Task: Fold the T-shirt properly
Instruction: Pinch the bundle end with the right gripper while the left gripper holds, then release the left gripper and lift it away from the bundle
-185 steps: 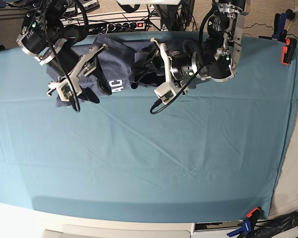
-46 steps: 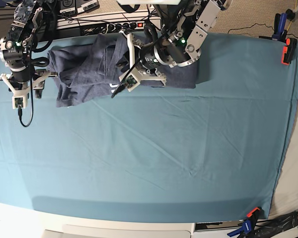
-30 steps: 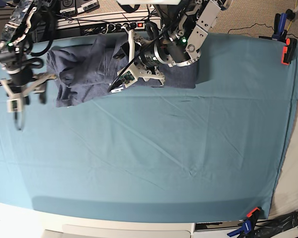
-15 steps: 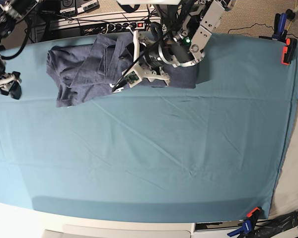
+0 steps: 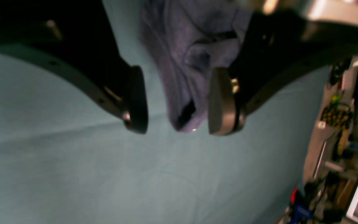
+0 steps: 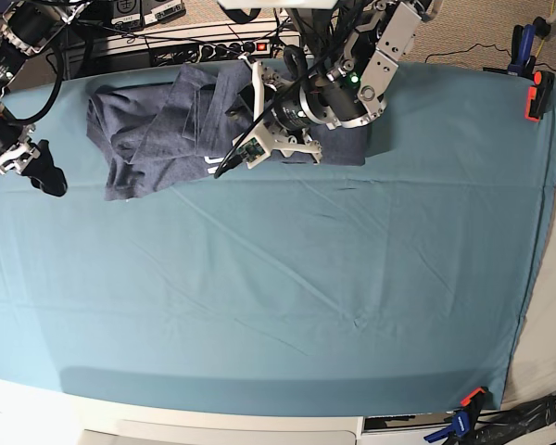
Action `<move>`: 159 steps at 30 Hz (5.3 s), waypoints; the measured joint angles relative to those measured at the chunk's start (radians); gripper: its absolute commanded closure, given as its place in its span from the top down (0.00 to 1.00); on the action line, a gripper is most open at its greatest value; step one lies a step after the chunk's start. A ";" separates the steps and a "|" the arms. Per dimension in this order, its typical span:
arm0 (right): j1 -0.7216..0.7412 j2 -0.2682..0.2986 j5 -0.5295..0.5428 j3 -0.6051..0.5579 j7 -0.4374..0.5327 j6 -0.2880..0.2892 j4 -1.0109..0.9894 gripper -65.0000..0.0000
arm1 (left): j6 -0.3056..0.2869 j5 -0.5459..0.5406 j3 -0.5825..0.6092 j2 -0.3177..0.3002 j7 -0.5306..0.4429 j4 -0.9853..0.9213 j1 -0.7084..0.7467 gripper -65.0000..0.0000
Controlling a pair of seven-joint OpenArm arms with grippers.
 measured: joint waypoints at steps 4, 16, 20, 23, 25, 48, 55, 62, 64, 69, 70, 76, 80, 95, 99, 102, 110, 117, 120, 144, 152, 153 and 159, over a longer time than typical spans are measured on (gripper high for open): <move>-0.010 -0.002 0.001 -0.076 -0.002 0.000 0.000 0.53 | 0.000 0.000 0.000 0.000 0.000 0.000 0.000 0.49; -0.012 -0.004 -0.017 -0.116 -0.003 0.001 0.000 0.62 | 0.000 0.039 0.000 0.000 0.000 0.041 0.000 0.49; -0.014 -0.004 -0.036 -0.116 -0.003 0.001 0.000 0.62 | 0.000 0.062 0.000 0.000 0.005 0.053 0.000 0.49; -0.014 -0.006 -0.053 -0.116 -0.003 0.001 0.000 0.62 | 0.000 0.102 0.000 -0.002 0.008 0.097 0.000 0.49; -0.014 -0.006 -0.087 -0.116 -0.003 0.001 0.000 0.62 | 0.012 0.104 0.000 -0.016 0.004 0.132 0.000 0.49; -0.039 -0.002 -0.222 -0.328 0.027 0.012 0.006 0.62 | 0.053 0.176 0.000 -0.109 0.001 0.185 0.000 0.49; -0.037 -0.004 -0.267 -0.292 0.064 0.014 0.006 0.62 | 0.053 0.176 0.000 -0.111 0.001 0.185 0.000 0.49; -0.042 -0.004 -0.309 -0.210 0.063 0.010 0.003 0.62 | 0.053 0.176 0.000 -0.111 0.000 0.185 0.000 0.49; -0.042 -0.009 -0.308 -0.210 0.064 0.010 0.003 0.62 | 0.053 0.176 0.000 -0.112 0.000 0.185 0.000 0.49; -0.038 -0.068 -0.284 -0.204 0.069 0.011 0.005 0.62 | 0.053 0.176 0.000 -0.111 0.000 0.185 0.000 0.49; -0.036 -0.079 -0.276 -0.204 0.068 0.011 0.005 0.62 | 0.053 0.176 0.000 -0.112 0.000 0.185 0.000 0.49; -0.036 -0.109 -0.181 -0.204 0.024 0.011 0.005 0.62 | 0.053 0.175 0.000 -0.111 0.000 0.185 0.000 0.49; -0.039 -0.111 -0.137 -0.205 0.008 0.009 0.003 0.62 | 0.053 0.176 0.000 -0.112 0.000 0.185 0.000 0.49; -0.042 -0.112 -0.087 -0.206 0.003 0.008 0.002 0.57 | 0.053 0.176 0.000 -0.112 0.000 0.185 0.000 0.49; -0.042 -0.112 -0.087 -0.205 0.003 0.007 0.002 0.48 | 0.053 0.176 0.000 -0.112 0.000 0.185 0.000 0.49; -0.042 -0.112 -0.087 -0.205 0.003 0.008 0.002 0.43 | 0.053 0.176 0.000 -0.112 0.000 0.185 0.000 0.49; -0.042 -0.112 -0.086 -0.205 0.003 0.007 0.002 0.20 | 0.053 0.160 -0.112 -0.114 0.000 0.185 0.000 0.49; -0.042 -0.112 -0.087 -0.205 0.003 0.007 0.002 0.00 | 0.053 0.073 -0.272 -0.153 -0.001 0.185 0.000 0.49; -0.042 -0.112 -0.087 -0.205 0.003 0.007 0.002 0.00 | 0.050 0.032 -0.343 -0.170 -0.001 0.186 0.000 0.49; -0.183 -0.113 0.143 -0.209 -0.004 0.006 0.414 0.00 | 0.000 -0.203 -0.891 -0.248 0.008 0.187 0.087 0.49; -0.273 -0.205 0.142 -0.209 -0.005 0.008 0.556 0.00 | -0.030 -0.229 -0.993 -0.246 0.017 0.187 0.135 0.49; -0.275 -0.219 0.141 -0.209 -0.006 0.007 0.563 0.00 | -0.030 -0.237 -1.007 -0.246 0.024 0.187 0.136 0.49; -0.274 -0.286 0.142 -0.209 -0.007 0.008 0.595 0.00 | -0.030 -0.293 -1.073 -0.246 0.032 0.187 0.136 0.49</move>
